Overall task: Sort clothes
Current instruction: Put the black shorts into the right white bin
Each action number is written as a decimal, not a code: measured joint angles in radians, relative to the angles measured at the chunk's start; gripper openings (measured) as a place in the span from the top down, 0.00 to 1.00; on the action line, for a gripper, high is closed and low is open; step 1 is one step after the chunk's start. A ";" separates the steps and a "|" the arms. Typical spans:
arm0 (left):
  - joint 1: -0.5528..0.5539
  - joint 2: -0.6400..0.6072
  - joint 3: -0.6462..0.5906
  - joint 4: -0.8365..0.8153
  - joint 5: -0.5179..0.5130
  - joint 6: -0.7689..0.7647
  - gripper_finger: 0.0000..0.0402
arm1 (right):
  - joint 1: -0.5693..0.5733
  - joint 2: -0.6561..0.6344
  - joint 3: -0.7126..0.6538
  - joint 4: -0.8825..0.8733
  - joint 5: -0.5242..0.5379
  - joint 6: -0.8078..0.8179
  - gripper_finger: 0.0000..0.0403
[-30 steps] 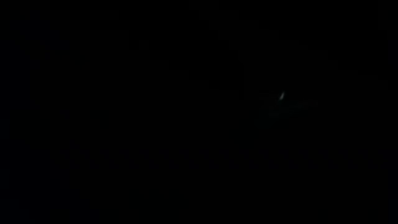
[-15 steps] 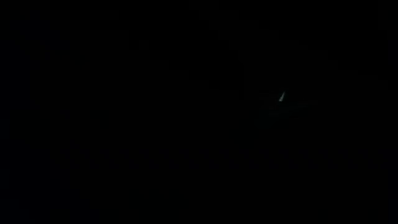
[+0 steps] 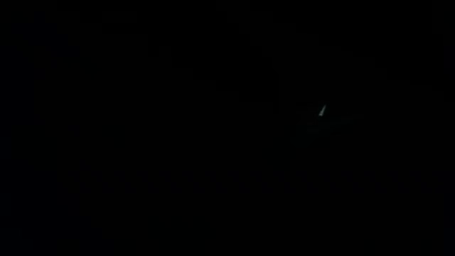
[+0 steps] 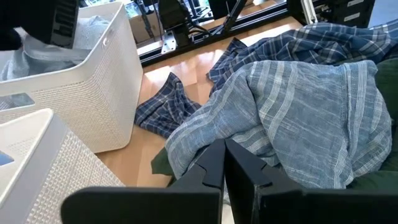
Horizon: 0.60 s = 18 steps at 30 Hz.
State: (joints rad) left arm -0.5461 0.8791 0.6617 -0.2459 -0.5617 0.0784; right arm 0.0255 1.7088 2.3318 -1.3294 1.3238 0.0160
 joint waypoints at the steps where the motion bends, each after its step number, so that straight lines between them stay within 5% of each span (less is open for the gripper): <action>1: 0.000 0.000 0.000 0.000 0.000 0.000 1.00 | -0.033 0.000 0.000 -0.007 -0.030 0.002 0.96; 10: 0.000 0.000 0.000 0.000 0.000 0.006 1.00 | -0.287 0.002 -0.106 -0.034 -0.361 0.129 0.96; 18: 0.000 0.000 0.000 -0.007 0.000 0.005 1.00 | -0.413 0.001 -0.379 0.018 -0.585 0.195 0.96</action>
State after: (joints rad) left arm -0.5461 0.8791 0.6617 -0.2527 -0.5616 0.0830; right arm -0.3870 1.7100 1.9531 -1.3118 0.7385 0.2107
